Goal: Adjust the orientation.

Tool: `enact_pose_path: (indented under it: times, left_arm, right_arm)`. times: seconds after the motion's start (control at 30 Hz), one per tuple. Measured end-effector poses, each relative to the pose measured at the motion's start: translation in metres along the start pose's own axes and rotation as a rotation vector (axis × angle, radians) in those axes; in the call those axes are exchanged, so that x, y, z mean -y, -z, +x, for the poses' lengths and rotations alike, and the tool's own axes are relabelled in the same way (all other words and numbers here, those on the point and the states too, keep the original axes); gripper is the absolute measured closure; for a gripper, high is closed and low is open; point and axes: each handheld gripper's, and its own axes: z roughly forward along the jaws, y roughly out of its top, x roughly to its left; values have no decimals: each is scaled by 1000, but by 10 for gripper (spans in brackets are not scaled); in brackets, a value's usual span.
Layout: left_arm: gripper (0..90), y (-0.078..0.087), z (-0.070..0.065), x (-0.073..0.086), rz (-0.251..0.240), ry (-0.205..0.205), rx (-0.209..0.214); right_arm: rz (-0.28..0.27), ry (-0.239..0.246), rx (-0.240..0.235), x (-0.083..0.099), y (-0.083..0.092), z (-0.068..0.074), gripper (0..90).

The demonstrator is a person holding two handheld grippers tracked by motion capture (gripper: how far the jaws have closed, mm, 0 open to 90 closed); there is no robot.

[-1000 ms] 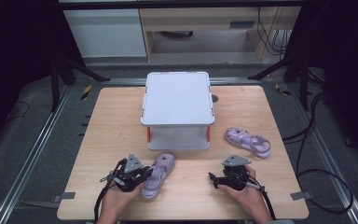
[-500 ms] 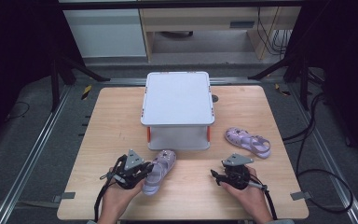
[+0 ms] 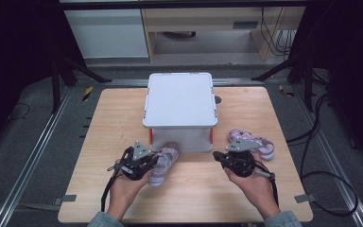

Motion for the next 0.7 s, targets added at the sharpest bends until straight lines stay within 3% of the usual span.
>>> enact_pose_path:
  times: [0.17,0.37,0.5,0.7]
  left_arm:
    - [807,-4,3,-11,-24,-2,-24]
    - [807,-13,7,-18,-39,15,-45]
    - [806,-24,8,-20,-57,24,-62]
    - [806,-30,9,-19,-71,39,-59]
  right_arm:
    - [-18,-9,-30,-20,1,2,888]
    - [-27,3,-22,-36,0,2,887]
    - [-37,6,-20,-57,-2,-3,886]
    - [-50,7,-7,-79,-8,-9,886]
